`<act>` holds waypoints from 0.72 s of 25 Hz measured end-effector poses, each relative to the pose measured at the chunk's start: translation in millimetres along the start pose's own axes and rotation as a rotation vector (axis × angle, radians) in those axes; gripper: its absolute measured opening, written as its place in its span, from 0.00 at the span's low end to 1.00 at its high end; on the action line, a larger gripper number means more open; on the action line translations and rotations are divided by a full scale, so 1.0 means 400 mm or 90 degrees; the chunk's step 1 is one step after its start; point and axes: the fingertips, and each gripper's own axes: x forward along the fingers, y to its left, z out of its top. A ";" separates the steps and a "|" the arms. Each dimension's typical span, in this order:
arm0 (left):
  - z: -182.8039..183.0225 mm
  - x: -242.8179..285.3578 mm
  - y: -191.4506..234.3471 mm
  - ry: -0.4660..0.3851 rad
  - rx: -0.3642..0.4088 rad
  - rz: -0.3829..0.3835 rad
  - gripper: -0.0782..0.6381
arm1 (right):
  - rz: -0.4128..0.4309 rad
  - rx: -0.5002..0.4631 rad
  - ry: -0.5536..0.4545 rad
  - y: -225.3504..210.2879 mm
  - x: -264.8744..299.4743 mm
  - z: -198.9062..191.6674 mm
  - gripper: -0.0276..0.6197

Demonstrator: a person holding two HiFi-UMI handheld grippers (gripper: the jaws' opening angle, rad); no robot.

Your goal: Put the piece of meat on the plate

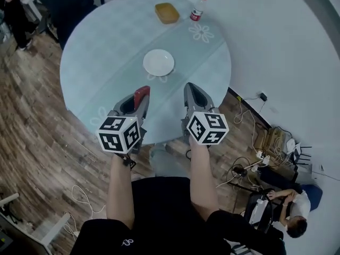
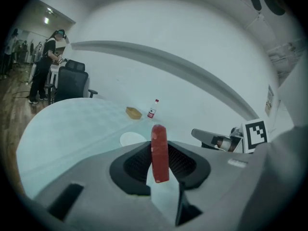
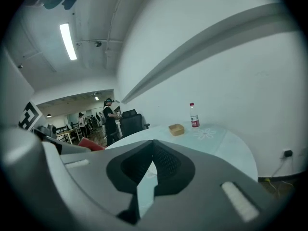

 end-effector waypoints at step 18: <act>0.066 0.325 0.029 0.101 -0.019 -0.031 0.23 | 0.051 0.073 -0.017 -0.199 0.304 0.097 0.06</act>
